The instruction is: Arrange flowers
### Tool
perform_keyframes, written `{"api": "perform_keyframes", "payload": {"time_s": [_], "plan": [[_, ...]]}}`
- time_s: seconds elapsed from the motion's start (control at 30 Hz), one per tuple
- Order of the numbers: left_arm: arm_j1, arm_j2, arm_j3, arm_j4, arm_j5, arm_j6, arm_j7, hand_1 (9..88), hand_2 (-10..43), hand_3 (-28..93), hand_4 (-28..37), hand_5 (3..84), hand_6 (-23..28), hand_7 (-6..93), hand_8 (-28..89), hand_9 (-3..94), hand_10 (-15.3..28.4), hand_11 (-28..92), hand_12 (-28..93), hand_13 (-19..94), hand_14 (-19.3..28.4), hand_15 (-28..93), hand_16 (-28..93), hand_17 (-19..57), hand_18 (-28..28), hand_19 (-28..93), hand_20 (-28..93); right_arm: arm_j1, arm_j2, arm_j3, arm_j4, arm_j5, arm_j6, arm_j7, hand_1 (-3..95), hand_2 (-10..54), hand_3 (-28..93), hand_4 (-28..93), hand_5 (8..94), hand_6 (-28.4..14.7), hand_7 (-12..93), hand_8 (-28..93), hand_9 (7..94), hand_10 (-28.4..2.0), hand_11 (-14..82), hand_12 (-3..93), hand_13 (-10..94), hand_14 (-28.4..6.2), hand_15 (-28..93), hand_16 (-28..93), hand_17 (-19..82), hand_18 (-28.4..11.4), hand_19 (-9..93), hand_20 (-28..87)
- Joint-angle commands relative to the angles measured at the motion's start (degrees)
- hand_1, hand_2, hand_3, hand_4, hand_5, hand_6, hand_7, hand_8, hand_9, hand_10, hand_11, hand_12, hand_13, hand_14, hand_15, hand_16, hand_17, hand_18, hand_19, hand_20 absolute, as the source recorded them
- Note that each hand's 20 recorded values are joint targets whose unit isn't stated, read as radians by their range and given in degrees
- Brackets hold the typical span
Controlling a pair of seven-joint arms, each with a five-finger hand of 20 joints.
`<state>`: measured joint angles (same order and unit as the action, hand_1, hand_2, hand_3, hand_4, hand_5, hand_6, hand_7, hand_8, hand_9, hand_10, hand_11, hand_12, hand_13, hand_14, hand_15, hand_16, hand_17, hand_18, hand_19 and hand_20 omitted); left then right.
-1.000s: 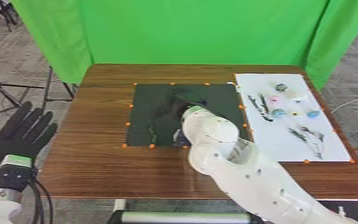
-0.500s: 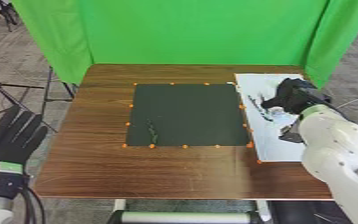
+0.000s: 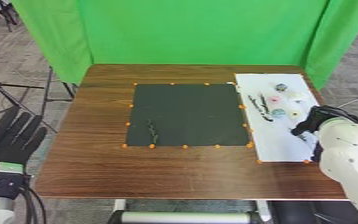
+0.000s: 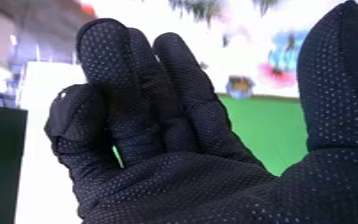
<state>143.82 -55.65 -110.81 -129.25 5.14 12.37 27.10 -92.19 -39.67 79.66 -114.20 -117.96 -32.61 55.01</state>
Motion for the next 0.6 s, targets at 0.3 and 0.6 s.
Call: {"api": "perform_keyframes", "payload": {"time_s": [0.3, 0.6], "plan": [[0.53, -0.62, 0.16, 0.03, -0.40, 0.95, -0.09, 24.7, 13.4, 70, -28.3, 35.3, 7.7, 14.9, -10, 33.1, 14.9, 24, 13, 24, 14.6, 37, -7, -5.2, 12.2, 27, 9, -2.63, 0.56, 0.90, 4.15, -1.20, -0.02, 3.81, 33.0, -9.5, 71, -25, 60.2, -11.7, 13, -7, 62.8, -21.4, 19.5, 20.9, 61, -17.2, 61, 25, 37, -27.1, 93, 35], [0.70, -0.64, 0.57, -0.04, -0.68, 0.94, 0.51, 24.6, 13.2, 70, -28.3, 35.4, 7.8, 14.7, -10, 33.2, 14.9, 24, 13, 24, 14.6, 38, -7, -5.2, 12.2, 27, 9, -4.86, -0.13, 2.67, 3.53, 0.76, 5.04, 3.05, 43.8, -7.9, 69, -25, 75.3, -4.7, 28, 11, 79.0, -16.5, 31.1, 26.9, 73, -13.3, 59, 29, 41, -25.9, 93, 36]]}}
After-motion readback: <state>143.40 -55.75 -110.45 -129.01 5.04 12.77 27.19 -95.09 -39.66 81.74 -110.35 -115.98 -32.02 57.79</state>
